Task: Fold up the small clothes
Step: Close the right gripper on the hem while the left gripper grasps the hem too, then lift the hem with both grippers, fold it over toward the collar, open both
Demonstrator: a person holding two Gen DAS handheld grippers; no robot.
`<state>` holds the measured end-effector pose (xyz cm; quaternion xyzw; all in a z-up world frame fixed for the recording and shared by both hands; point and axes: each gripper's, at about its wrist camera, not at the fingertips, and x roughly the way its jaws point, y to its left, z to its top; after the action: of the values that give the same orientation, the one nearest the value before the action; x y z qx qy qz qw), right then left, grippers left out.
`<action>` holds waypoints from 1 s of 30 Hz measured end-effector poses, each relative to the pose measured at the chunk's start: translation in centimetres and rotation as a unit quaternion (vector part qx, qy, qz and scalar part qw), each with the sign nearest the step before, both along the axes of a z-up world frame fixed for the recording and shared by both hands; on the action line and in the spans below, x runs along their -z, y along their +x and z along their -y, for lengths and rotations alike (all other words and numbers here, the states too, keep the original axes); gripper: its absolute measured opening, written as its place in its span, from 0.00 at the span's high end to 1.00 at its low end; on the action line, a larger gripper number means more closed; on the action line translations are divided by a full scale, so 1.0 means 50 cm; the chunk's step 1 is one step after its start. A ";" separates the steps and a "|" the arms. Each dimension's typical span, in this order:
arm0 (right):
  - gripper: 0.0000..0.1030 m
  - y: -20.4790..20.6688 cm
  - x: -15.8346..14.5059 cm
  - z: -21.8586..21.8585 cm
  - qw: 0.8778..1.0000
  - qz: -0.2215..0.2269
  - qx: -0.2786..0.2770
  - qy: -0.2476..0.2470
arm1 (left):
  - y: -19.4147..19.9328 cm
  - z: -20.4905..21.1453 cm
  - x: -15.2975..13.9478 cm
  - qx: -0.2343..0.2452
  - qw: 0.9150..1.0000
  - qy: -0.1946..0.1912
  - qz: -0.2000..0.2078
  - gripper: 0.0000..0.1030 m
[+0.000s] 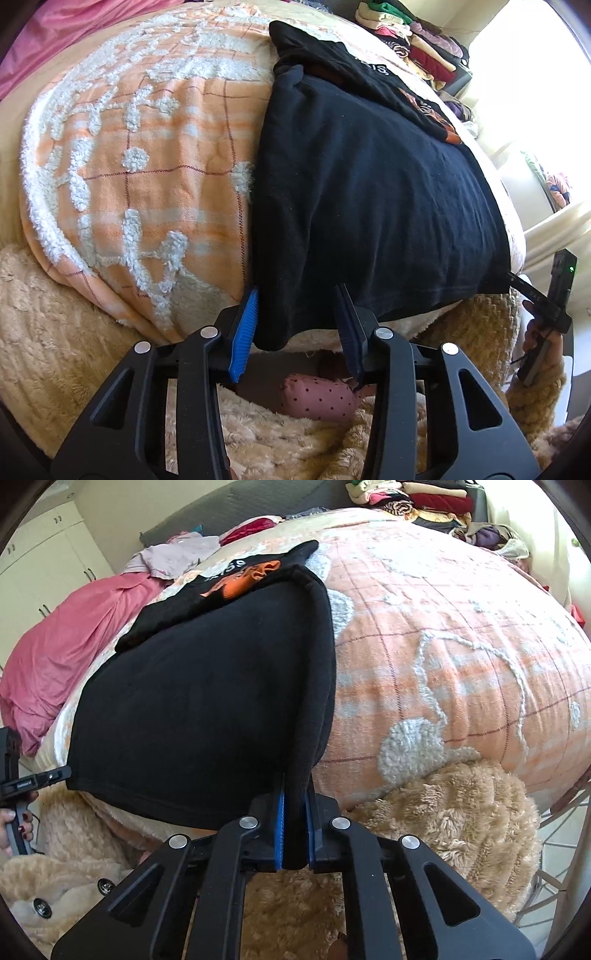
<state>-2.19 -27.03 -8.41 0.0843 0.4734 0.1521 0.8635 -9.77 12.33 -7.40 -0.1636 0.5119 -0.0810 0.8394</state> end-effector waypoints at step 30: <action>0.93 -0.016 -0.104 0.048 0.990 0.087 -0.002 0.108 | 0.003 -0.011 -0.067 -0.025 0.998 0.004 0.062 0.98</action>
<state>-3.00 -29.42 -3.23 0.1631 0.3774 0.2106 0.8869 -9.64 12.88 -4.05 -0.1681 0.4547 -0.0679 0.8720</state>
